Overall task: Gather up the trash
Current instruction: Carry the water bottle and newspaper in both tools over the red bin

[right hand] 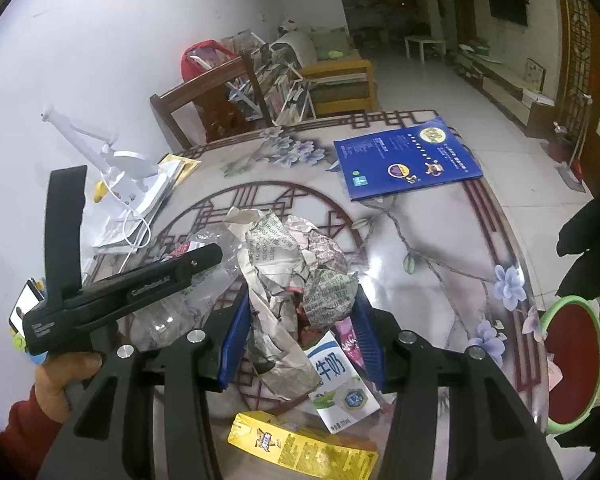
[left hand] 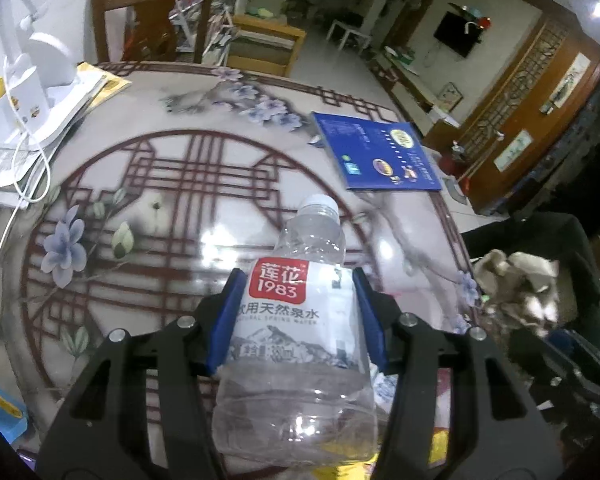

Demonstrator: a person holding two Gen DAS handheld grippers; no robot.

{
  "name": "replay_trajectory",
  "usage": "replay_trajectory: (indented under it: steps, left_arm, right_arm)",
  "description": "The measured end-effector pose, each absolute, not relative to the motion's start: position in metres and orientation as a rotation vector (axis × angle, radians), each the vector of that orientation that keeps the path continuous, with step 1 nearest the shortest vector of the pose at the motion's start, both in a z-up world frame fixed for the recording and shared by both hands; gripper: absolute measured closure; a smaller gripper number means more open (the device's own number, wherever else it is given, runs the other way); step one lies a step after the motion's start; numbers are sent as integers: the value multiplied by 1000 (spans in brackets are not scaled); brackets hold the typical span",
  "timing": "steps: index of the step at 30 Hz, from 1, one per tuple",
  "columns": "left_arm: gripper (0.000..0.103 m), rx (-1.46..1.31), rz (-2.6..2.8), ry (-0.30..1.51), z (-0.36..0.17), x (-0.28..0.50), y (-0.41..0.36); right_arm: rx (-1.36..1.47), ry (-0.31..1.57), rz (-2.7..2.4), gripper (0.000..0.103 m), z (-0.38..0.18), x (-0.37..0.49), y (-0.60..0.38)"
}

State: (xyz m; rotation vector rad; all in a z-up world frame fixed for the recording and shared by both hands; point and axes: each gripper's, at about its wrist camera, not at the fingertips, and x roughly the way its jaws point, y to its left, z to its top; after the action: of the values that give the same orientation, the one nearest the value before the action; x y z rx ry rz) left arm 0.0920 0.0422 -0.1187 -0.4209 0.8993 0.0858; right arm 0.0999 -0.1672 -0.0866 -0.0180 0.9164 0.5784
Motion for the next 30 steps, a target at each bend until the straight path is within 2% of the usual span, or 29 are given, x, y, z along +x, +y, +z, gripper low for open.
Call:
replay_trajectory:
  steps: [30]
  left_arm:
    - [51,-327,-20,873,-89,74,-20]
  right_arm:
    - [92,874,449,55,-73,61,-236]
